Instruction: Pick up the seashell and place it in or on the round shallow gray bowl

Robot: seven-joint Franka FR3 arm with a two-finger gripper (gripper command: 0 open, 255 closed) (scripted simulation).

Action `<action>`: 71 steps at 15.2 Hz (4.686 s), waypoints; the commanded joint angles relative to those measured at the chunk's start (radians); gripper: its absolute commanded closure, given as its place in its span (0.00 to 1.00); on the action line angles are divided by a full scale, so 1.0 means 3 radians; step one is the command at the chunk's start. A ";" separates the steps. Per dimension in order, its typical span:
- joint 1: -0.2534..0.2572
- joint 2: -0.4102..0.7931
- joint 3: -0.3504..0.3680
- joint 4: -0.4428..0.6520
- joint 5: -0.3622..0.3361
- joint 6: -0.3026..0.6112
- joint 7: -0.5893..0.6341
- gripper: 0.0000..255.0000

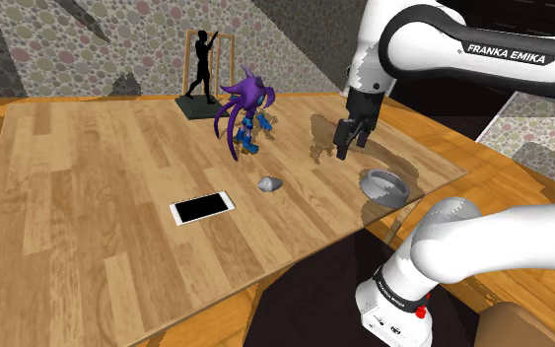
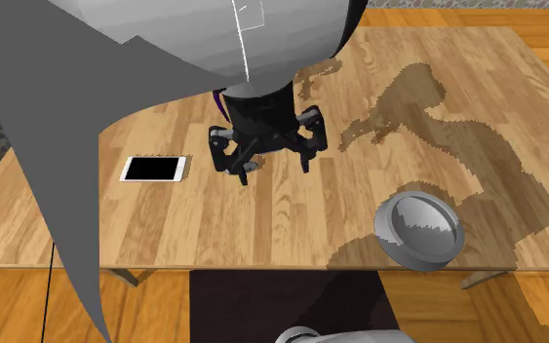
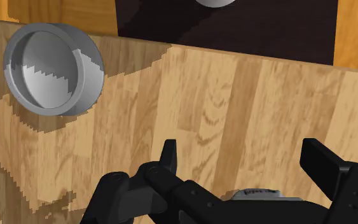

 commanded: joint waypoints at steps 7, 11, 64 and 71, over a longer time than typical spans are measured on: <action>0.0214 0.0607 -0.0162 -0.0057 -0.0122 0.0713 -0.0735 0.00; 0.0355 0.1057 -0.0230 -0.0010 -0.0158 0.1151 -0.1208 0.00; 0.0690 0.2004 -0.0232 0.0529 -0.0101 0.1644 -0.2447 1.00; 0.0665 0.1820 -0.0266 0.0602 -0.0107 0.1391 -0.2520 1.00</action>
